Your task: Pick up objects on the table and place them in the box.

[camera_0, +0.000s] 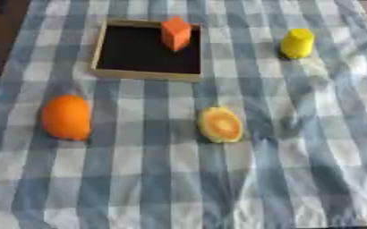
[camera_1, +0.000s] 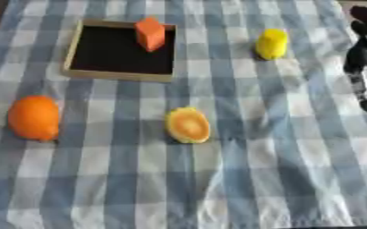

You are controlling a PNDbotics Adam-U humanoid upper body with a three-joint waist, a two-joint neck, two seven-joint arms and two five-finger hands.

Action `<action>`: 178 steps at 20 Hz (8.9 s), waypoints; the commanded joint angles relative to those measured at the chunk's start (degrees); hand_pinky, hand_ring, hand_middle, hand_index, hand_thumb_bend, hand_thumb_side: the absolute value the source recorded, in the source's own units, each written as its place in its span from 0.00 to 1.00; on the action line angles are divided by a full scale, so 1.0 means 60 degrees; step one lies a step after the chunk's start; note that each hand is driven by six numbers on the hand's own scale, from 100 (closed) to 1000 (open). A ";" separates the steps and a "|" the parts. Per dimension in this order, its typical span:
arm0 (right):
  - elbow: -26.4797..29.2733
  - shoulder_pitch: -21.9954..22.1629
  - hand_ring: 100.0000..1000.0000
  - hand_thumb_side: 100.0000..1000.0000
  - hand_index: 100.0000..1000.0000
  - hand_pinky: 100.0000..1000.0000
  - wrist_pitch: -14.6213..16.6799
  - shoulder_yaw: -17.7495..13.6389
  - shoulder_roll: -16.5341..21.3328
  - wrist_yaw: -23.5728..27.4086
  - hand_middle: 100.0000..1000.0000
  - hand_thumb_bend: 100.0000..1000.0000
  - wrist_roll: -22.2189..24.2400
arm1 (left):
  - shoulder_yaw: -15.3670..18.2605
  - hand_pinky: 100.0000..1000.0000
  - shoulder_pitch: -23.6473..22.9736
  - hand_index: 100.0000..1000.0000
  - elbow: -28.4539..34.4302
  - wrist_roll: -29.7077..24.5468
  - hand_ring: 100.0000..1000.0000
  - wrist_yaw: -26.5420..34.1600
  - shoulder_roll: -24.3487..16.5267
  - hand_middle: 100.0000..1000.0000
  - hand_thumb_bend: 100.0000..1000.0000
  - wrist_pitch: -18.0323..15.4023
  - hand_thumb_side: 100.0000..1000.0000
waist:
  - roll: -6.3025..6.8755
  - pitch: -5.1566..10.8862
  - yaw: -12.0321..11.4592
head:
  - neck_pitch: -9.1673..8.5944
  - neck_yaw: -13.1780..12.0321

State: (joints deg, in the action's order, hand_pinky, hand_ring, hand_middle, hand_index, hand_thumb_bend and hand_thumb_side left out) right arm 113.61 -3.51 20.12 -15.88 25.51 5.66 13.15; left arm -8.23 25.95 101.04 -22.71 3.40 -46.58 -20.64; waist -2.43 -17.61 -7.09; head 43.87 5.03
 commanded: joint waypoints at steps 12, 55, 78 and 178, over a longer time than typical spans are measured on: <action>0.0164 -0.0123 1.00 0.41 0.88 1.00 -0.0062 0.0052 0.0172 0.0123 0.27 0.00 0.0290 | -0.0125 0.88 0.0203 0.94 -0.0189 -0.2080 0.88 -0.2079 -0.2301 0.81 0.28 -0.1530 0.17 | 0.0011 0.0242 0.0180 | 0.0041 -0.0311; 0.0164 -0.0089 1.00 0.41 0.88 1.00 -0.0349 0.0161 -0.0157 0.0068 0.26 0.00 0.0830 | -0.1496 0.89 0.1637 0.91 -0.1998 -0.2659 0.89 -0.6359 -0.0033 0.80 0.29 -0.1217 0.42 | 0.0060 0.0133 0.0137 | 0.0041 -0.0638; 0.0164 -0.0002 1.00 0.41 0.89 1.00 -0.0379 0.0121 -0.0319 0.0009 0.26 0.00 0.0893 | -0.1663 0.73 0.1821 0.66 -0.2151 -0.1666 0.75 -0.7221 0.0483 0.63 0.01 -0.1221 0.15 | 0.0012 0.0089 0.0202 | 0.0041 -0.0320; 0.0164 0.0100 1.00 0.41 0.89 1.00 -0.0208 0.0192 -0.0339 0.0151 0.25 0.00 0.1164 | 0.0722 0.78 0.5693 0.94 -0.3134 -0.0147 0.85 -0.7256 0.3784 0.80 0.00 0.0497 0.04 | -0.0135 0.0209 0.0378 | -0.0168 -0.0203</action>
State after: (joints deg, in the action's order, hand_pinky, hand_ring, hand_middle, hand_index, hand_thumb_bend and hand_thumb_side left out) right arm 113.61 -2.68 18.50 -14.44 21.60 6.21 20.23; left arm -3.79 59.24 79.24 -22.71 -43.12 -21.87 -18.07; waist -2.52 -17.92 -4.87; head 42.74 3.56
